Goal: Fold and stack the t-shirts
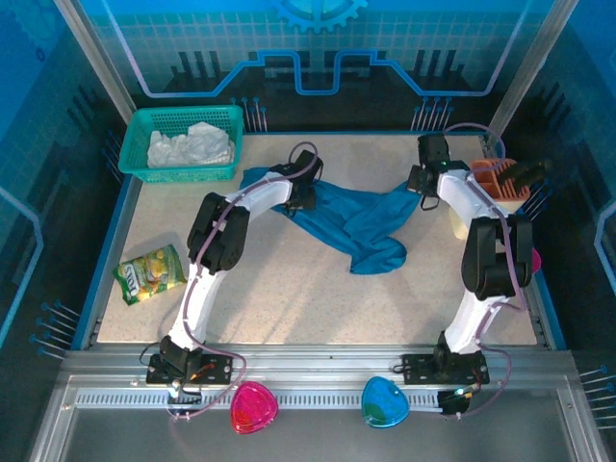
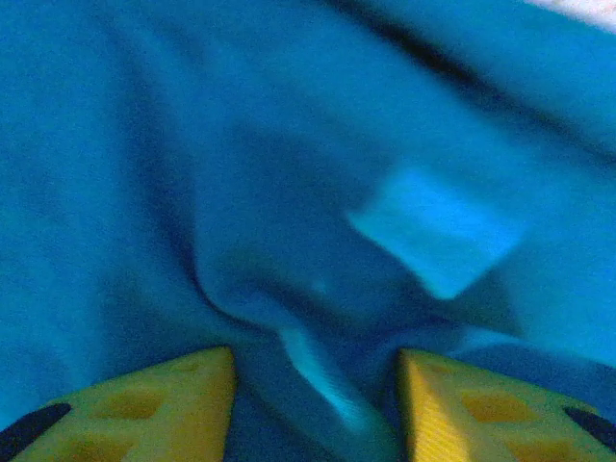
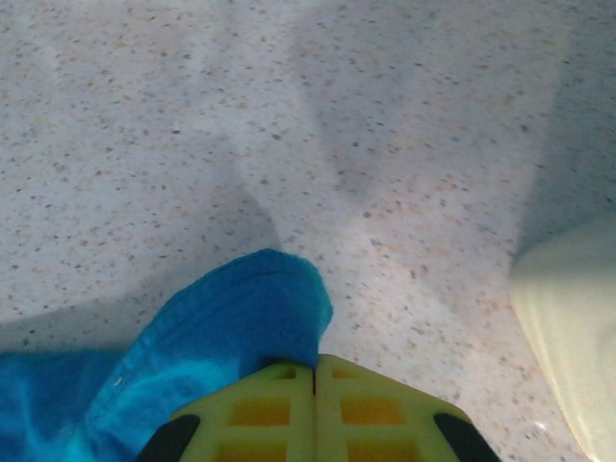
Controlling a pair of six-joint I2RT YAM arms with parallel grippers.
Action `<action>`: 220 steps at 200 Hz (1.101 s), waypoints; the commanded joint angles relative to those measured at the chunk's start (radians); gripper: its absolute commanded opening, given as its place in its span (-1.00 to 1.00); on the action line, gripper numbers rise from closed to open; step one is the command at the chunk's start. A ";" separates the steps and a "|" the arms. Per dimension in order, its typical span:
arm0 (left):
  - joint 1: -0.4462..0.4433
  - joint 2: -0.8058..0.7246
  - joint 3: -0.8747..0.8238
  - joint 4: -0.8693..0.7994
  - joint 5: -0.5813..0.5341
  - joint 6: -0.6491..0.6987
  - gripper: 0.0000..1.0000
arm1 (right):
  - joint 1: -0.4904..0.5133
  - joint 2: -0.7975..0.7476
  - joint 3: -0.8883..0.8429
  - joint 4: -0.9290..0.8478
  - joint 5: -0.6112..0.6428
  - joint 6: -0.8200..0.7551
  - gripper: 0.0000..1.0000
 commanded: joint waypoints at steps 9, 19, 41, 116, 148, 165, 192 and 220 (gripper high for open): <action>-0.009 -0.017 -0.156 -0.052 0.077 -0.019 -0.08 | -0.005 0.011 0.044 -0.051 -0.113 -0.056 -0.12; -0.014 -0.065 -0.240 -0.028 0.079 -0.036 -0.08 | 0.000 -0.006 0.035 -0.048 -0.139 -0.065 0.09; -0.031 -0.188 -0.428 0.021 0.081 -0.084 -0.08 | 0.032 -0.067 -0.001 -0.057 -0.189 -0.089 0.32; -0.203 -0.413 -0.700 0.033 0.057 -0.216 -0.11 | 0.253 -0.240 -0.264 -0.062 -0.310 -0.003 0.32; -0.228 -0.491 -0.651 -0.038 -0.021 -0.223 0.01 | 0.303 -0.221 -0.311 -0.071 -0.311 0.054 0.26; -0.227 -0.529 -0.615 -0.084 -0.071 -0.210 0.11 | 0.307 -0.218 -0.339 -0.070 -0.307 0.075 0.21; -0.228 -0.555 -0.587 -0.122 -0.118 -0.194 0.19 | 0.312 -0.226 -0.362 -0.090 -0.263 0.082 0.21; -0.228 -0.524 -0.584 -0.112 -0.094 -0.194 0.19 | 0.312 -0.224 -0.360 -0.121 -0.219 0.071 0.21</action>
